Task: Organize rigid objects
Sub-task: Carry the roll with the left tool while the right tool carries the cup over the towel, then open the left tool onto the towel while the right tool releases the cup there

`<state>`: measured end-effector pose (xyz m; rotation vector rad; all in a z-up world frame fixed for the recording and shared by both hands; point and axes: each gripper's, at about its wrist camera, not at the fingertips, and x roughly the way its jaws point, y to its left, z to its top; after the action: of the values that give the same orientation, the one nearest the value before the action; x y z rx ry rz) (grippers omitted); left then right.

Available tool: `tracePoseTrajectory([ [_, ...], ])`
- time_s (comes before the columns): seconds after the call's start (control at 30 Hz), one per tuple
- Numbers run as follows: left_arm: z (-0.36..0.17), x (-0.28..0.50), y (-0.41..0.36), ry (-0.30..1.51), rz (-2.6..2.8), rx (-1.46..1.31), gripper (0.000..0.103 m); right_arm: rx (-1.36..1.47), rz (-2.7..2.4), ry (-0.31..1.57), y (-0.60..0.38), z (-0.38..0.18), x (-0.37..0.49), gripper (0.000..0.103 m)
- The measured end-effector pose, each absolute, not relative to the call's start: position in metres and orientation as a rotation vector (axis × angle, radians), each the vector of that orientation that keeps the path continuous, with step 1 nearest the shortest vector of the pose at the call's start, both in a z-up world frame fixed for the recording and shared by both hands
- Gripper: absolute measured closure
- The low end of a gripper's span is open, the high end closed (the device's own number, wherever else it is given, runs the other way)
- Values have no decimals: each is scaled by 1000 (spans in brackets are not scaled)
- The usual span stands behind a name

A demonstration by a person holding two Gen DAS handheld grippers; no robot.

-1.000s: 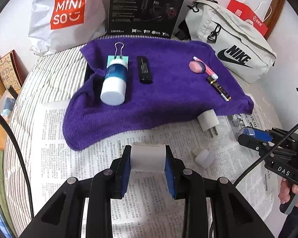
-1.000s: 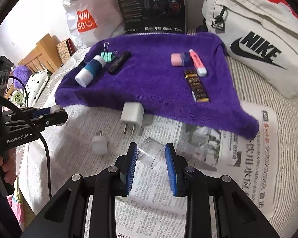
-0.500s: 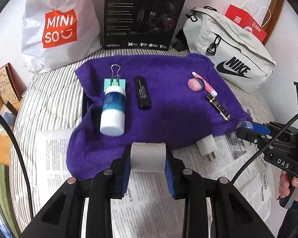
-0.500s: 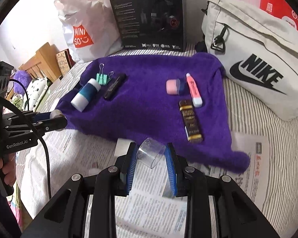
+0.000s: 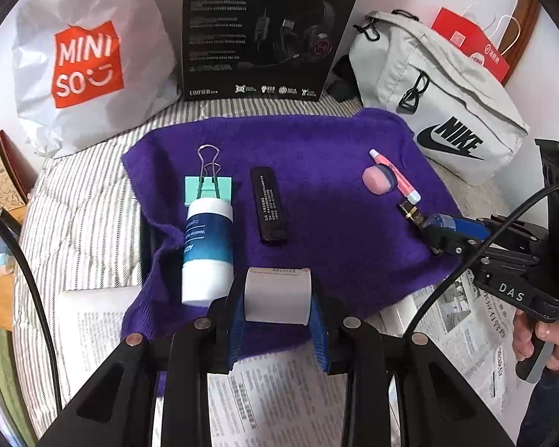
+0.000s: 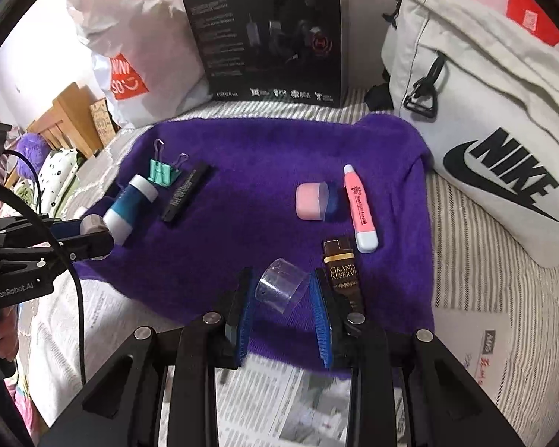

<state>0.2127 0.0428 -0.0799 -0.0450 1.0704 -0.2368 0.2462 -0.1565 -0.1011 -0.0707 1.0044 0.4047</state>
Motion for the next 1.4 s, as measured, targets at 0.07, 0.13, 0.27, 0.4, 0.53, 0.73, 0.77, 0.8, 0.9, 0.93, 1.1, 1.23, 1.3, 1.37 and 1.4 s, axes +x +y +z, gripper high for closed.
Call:
tracePoseTrajectory([
  [0.07, -85, 218, 41, 1084, -235, -41, 74, -75, 405, 1019, -155, -108, 251, 74],
  [0.13, -90, 222, 40, 1094, -234, -40, 74, -79, 411, 1034, -153, -115, 253, 74],
  [0.27, -98, 229, 38, 1113, -236, -36, 74, -85, 413, 1050, -152, -123, 253, 74],
  [0.4, -105, 235, 33, 1129, -232, -5, 74, -99, 414, 1062, -148, -130, 256, 74],
  [0.53, -112, 239, 31, 1147, -231, -2, 74, -108, 418, 1071, -147, -134, 258, 74],
  [0.73, -122, 244, 27, 1165, -224, 44, 74, -127, 430, 1074, -146, -134, 258, 74],
  [0.77, -122, 244, 26, 1167, -225, 50, 74, -137, 432, 1072, -145, -134, 258, 74],
  [0.8, -122, 245, 26, 1168, -225, 56, 73, -144, 433, 1071, -144, -134, 258, 74],
  [0.9, -124, 245, 24, 1168, -223, 74, 73, -149, 436, 1065, -144, -135, 256, 74],
  [0.93, -124, 245, 23, 1167, -222, 81, 73, -152, 438, 1063, -144, -135, 256, 74],
  [1.1, -125, 245, 19, 1169, -223, 103, 69, -151, 450, 1066, -144, -134, 256, 72],
  [1.23, -125, 244, 15, 1179, -255, 104, 53, -142, 457, 1078, -149, -133, 256, 61],
  [1.3, -125, 242, 12, 1183, -254, 115, 52, -132, 456, 1069, -152, -130, 255, 56],
  [1.37, -124, 240, 11, 1186, -252, 112, 52, -126, 456, 1069, -153, -127, 252, 55],
  [1.4, -122, 237, 12, 1185, -248, 107, 52, -128, 452, 1067, -154, -125, 251, 55],
])
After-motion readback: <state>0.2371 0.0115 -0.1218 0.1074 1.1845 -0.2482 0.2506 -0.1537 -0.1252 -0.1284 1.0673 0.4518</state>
